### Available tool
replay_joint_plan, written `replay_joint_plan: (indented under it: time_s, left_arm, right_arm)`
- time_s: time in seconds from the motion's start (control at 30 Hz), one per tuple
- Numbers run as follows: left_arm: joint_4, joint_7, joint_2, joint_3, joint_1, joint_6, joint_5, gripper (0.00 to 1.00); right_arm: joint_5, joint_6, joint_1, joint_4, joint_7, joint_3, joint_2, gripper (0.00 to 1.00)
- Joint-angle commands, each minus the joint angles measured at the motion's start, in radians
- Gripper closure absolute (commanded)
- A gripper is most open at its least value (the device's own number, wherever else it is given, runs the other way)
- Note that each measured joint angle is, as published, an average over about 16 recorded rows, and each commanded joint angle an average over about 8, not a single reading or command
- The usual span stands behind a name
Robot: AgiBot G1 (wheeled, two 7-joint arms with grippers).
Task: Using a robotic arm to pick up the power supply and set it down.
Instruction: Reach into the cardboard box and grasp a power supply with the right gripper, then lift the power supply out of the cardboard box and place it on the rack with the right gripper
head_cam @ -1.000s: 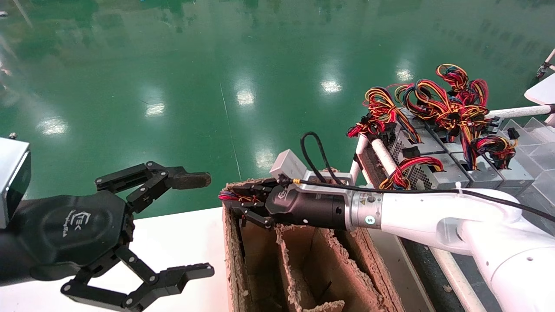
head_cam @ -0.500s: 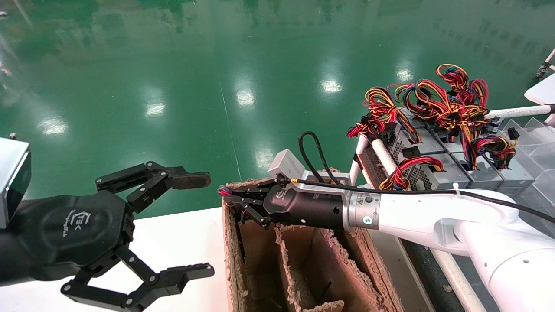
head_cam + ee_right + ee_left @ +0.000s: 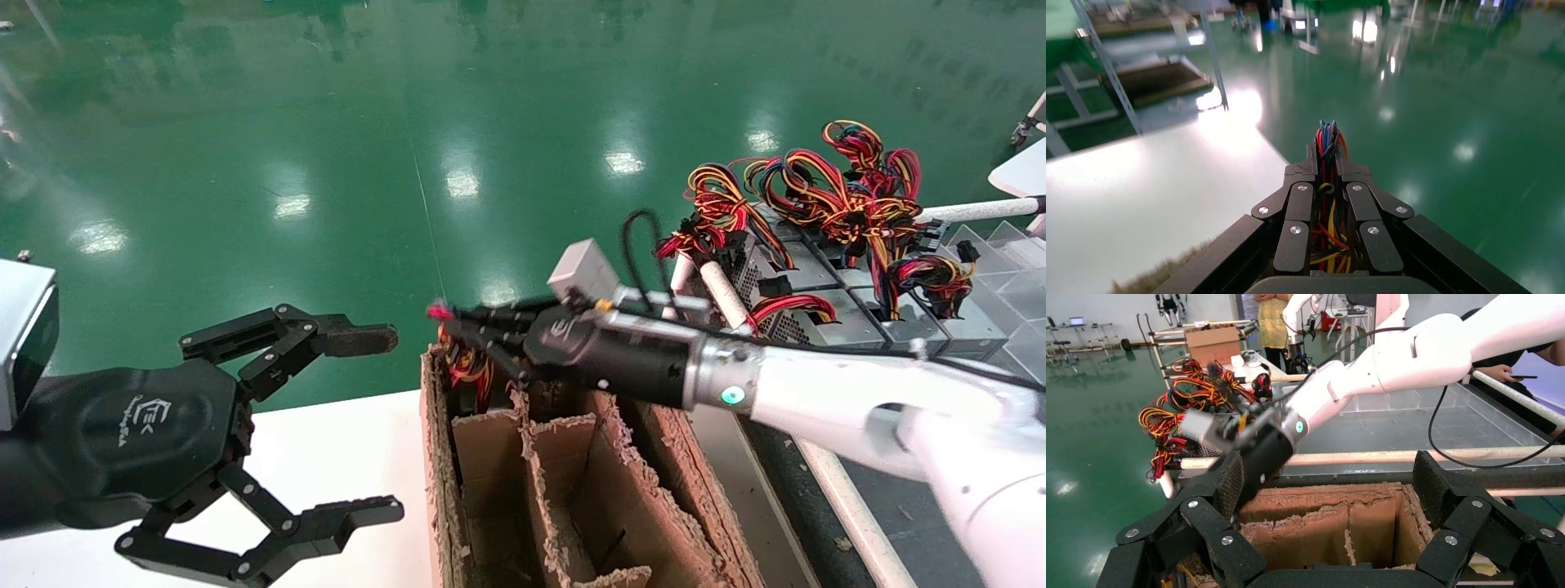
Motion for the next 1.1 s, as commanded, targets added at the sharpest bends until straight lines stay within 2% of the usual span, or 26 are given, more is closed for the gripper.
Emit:
replay_joint_plan:
  time_s: [0.03, 0.3, 0.6, 0.87, 1.1]
  left_arm:
    - [0.0, 0.0, 0.0, 0.0, 0.0, 0.0, 0.0, 0.0]
    - [0.0, 0.0, 0.0, 0.0, 0.0, 0.0, 0.0, 0.0]
    - [0.0, 0.0, 0.0, 0.0, 0.0, 0.0, 0.0, 0.0]
    - [0.0, 0.0, 0.0, 0.0, 0.0, 0.0, 0.0, 0.0]
    - [0.0, 0.0, 0.0, 0.0, 0.0, 0.0, 0.0, 0.0]
  right_arm:
    - [0.018, -0.023, 0.005, -0.005, -0.012, 0.012, 0.013, 1.0]
    - [0.055, -0.078, 0.069, 0.003, -0.008, 0.041, 0.08, 1.0]
    - [0.118, -0.162, 0.134, 0.073, 0.038, 0.088, 0.218, 1.0]
    - [0.146, -0.209, 0.177, 0.211, 0.134, 0.112, 0.365, 1.0]
    - [0.169, -0.205, 0.179, 0.387, 0.27, 0.134, 0.522, 1.0]
